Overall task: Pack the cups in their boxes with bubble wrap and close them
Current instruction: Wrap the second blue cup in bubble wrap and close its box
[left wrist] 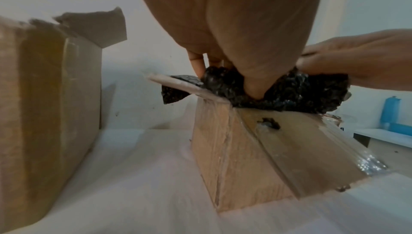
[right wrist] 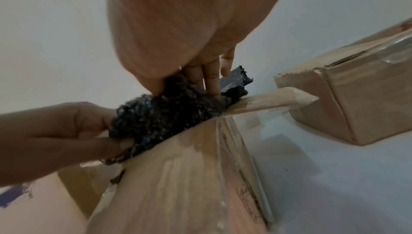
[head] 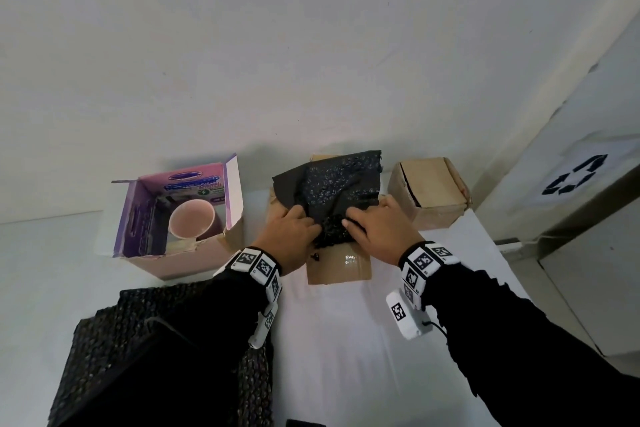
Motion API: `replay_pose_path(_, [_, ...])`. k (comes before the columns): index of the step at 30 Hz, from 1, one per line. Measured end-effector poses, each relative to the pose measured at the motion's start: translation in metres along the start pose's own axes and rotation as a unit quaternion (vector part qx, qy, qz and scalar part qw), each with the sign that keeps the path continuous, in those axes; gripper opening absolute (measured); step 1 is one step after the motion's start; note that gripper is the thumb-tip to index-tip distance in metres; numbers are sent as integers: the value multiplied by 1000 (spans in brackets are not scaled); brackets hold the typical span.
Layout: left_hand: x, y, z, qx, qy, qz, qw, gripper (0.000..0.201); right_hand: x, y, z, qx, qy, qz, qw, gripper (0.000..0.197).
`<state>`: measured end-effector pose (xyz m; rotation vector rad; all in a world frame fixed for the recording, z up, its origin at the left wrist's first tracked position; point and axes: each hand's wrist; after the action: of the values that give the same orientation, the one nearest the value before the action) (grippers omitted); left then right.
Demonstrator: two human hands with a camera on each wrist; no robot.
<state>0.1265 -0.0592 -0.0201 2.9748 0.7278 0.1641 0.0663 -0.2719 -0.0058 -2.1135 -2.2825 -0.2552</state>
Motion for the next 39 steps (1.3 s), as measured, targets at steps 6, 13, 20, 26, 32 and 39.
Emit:
replay_pose_path(6, [-8,1,1,-10,4,-57,998,31,3,3,8,-11,52,14,999,11])
replay_pose_path(13, [-6,2,4,-40,-80,-20,996,8,2,-3,6,40,58,-54,996,21])
replay_pose_path(20, [-4,-7,11,-19,53,17,998,22,2,-2,12,73,-84,-60,992,25])
replay_pose_path(26, [-5,-7,16,-22,68,-5,997,16,6,-5,21,42,-145,-51,987,21])
replay_pose_path(32, [-10,-3,9,-1,87,-40,995,21,8,-8,31,14,-149,-42,988,19])
replay_pose_path(39, [-12,-2,8,13,84,-40,996,17,19,-3,21,60,-50,-18,997,37])
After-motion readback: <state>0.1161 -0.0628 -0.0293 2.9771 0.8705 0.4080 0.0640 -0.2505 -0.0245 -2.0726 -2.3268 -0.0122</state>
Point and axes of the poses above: each hand's wrist, its own y-axis towards the middle knuckle, its own z-axis out of the palm, x = y × z, and after that the axes turned 8 degrees about z, right-handed
